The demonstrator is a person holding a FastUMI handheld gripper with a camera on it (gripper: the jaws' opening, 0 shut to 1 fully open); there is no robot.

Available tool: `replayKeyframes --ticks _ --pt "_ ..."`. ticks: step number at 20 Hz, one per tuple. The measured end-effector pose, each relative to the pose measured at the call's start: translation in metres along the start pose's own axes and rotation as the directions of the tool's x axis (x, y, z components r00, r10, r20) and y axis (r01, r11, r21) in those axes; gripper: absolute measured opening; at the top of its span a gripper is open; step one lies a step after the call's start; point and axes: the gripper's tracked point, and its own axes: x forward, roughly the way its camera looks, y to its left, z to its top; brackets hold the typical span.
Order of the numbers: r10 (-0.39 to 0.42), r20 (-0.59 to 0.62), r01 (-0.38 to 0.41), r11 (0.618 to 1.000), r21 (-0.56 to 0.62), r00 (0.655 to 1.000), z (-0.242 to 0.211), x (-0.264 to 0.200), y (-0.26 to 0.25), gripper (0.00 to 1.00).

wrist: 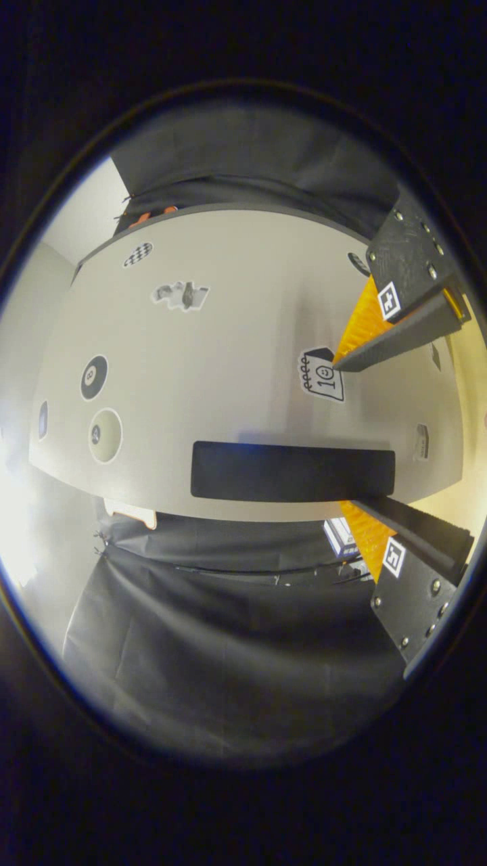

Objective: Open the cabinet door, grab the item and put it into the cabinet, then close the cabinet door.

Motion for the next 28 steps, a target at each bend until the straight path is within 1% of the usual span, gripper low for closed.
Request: replayKeyframes --ticks 6,14,19,21,24,26,28 --pt "-0.074 0.013 0.074 0.997 0.003 0.997 -0.001 0.032 0.002 1.0" --pt "-0.168 0.041 0.168 0.986 0.003 0.985 0.0 0.049 -0.001 1.0" --pt "-0.169 0.028 0.168 0.986 0.019 0.985 -0.002 0.048 -0.001 1.0" --pt "-0.156 0.021 0.155 0.987 0.033 0.988 0.001 0.04 0.001 1.0" --pt "-0.145 0.044 0.144 0.989 0.033 0.988 0.014 0.017 0.002 1.0" --pt "-0.139 0.042 0.137 0.99 0.044 0.989 0.02 -0.011 0.002 1.0" --pt "-0.153 0.044 0.151 0.988 0.039 0.987 0.026 -0.043 -0.005 1.0"
